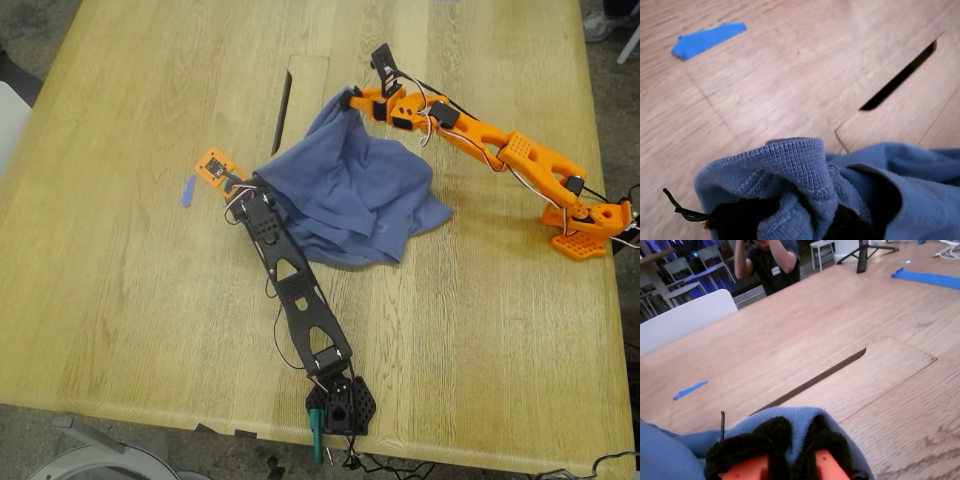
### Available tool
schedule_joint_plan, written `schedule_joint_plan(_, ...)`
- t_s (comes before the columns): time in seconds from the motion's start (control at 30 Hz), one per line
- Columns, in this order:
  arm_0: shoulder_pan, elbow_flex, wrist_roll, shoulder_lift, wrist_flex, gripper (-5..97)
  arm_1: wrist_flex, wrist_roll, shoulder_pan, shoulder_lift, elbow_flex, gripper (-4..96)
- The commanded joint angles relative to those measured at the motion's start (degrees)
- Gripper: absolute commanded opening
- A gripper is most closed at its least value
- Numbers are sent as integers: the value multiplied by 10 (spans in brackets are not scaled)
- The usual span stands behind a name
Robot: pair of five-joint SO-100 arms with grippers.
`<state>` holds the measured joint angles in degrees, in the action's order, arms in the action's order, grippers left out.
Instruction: Fold a T-shirt
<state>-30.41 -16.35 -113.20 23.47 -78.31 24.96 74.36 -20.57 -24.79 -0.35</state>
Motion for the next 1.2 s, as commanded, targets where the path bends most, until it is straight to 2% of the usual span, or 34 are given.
schedule_joint_plan(0.0, -42, -30, 1, 14, 84, -2, -25, 6, -22, -1, -49, 37)
schedule_joint_plan(0.27, -52, -29, 4, -18, 247, -2, -138, 4, -27, 79, -70, 37)
schedule_joint_plan(0.4, -43, -30, 2, 18, 205, -2, -190, 5, -34, 98, -70, 34)
schedule_joint_plan(0.63, -13, -28, 2, 121, 98, -2, -175, 10, -41, 52, -70, 35)
schedule_joint_plan(0.93, 76, -29, -5, 292, -106, -2, 22, 11, -25, -126, -47, 37)
schedule_joint_plan(1.17, 142, -29, -14, 370, -256, -2, 267, 11, 8, -214, -69, 27)
